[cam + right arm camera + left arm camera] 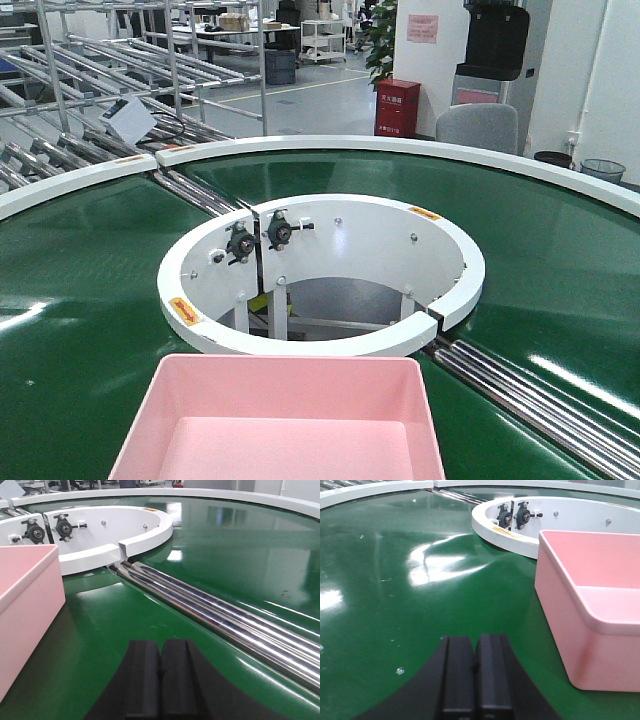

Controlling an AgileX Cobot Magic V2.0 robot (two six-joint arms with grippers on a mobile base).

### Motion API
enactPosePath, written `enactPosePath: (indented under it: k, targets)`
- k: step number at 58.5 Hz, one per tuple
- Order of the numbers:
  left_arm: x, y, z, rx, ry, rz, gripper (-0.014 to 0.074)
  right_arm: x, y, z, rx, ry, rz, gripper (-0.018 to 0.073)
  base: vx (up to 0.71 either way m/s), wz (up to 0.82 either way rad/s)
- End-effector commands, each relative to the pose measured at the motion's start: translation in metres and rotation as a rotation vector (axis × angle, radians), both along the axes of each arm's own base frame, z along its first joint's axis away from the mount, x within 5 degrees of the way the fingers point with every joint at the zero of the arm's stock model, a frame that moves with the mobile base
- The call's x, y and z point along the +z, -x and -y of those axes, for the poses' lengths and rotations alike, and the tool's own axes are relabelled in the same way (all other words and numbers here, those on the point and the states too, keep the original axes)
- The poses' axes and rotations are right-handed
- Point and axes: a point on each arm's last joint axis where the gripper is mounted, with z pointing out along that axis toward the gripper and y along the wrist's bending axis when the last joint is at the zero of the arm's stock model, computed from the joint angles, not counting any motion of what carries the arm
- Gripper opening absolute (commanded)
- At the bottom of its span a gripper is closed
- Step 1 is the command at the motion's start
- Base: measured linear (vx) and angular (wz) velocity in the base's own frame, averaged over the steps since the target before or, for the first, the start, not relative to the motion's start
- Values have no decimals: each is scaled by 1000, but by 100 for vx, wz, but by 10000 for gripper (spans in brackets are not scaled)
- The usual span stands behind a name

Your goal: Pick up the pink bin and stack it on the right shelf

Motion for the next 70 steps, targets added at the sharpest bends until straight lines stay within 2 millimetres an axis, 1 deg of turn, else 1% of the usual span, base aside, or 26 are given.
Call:
enactPosePath:
  k: [1,19,27,38,46,53,62,66,70]
  targets:
    - [5,-2,0,5,14,61,-5,6,-2,0,1,16,60,-11,0,0]
    - [5,-2,0,4,5,61,-5,6,-2,0,1,16,60,-11,0,0]
    - [6,-3,-1,1,-44,71,-5,6,-2,0,1,16,60,-11,0,0]
    - [6,-3,-1,1,-45,79,-5,7,-2,0,3,26,75,-11,0,0]
    - [13,-3,-1,3,-30,155,-5,10,-3,-1,3,-18,103,-11,0,0]
    - [19,-3,-1,5,-31,218,-5,12,-3,-1,5,-12,124,-11,0,0]
    - [38,-1,-1,10,-25,432,-5,19,-3,-1,9,-10,208,-11,0,0]
    - [44,0,-1,12,-23,493,-5,24,-3,-1,12,-9,259,-11,0,0]
    - [45,1,-1,11,-32,505,-5,27,-2,-1,13,-10,277,-11,0,0]
